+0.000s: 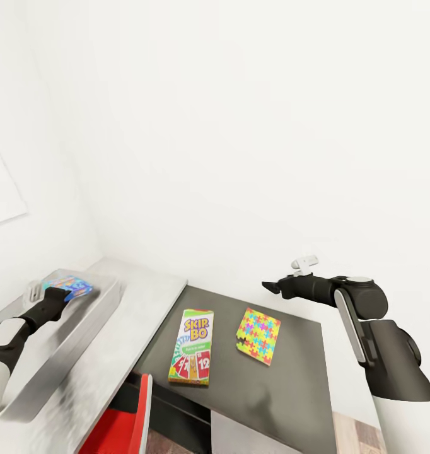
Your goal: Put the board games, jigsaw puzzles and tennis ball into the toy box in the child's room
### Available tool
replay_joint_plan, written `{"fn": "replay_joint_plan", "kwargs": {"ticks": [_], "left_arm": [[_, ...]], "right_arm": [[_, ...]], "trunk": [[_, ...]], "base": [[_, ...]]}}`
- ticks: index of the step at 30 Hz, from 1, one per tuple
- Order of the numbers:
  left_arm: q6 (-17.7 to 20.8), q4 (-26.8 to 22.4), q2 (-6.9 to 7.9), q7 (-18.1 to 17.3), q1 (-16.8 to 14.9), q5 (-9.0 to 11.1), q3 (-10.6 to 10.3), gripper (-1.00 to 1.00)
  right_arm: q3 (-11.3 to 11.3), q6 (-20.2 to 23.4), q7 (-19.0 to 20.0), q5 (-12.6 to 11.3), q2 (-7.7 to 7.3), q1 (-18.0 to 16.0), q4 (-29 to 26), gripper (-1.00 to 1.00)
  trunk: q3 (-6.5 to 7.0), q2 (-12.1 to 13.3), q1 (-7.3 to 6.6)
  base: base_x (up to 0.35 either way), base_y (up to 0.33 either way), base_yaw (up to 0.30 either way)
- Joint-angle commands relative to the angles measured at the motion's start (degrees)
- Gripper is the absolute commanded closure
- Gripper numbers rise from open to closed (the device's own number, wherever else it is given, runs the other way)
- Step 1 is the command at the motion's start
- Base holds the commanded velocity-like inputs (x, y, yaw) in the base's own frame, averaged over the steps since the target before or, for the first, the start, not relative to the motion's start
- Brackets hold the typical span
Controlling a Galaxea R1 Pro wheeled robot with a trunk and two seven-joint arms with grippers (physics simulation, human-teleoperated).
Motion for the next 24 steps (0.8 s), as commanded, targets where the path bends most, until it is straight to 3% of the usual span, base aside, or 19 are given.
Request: {"fn": "replay_joint_plan", "kwargs": {"ticks": [1, 12, 24], "left_arm": [[0.53, 0.04, 0.05, -0.41, -0.07, 0.2, 0.39, 1.0], [0.53, 0.21, 2.01, -0.97, 0.16, 0.13, 0.86, 1.0], [-0.88, 0.77, 2.15, -0.99, 0.32, 0.09, 0.75, 1.0]], "right_arm": [[0.04, 0.25, 0.17, 0.14, -0.04, -0.07, -0.04, -1.0], [0.03, 0.25, 0.2, 0.09, 0.21, 0.49, 0.02, -1.0], [-0.01, 0.25, 0.25, -0.3, -0.1, 0.03, -0.04, -1.0]], "trunk": [[-0.17, -0.08, 0.01], [-0.36, -0.08, 0.01], [-1.15, -0.08, 0.01]], "base": [[0.0, 0.0, 0.0], [0.0, 0.0, 0.0], [0.0, 0.0, 0.0]]}}
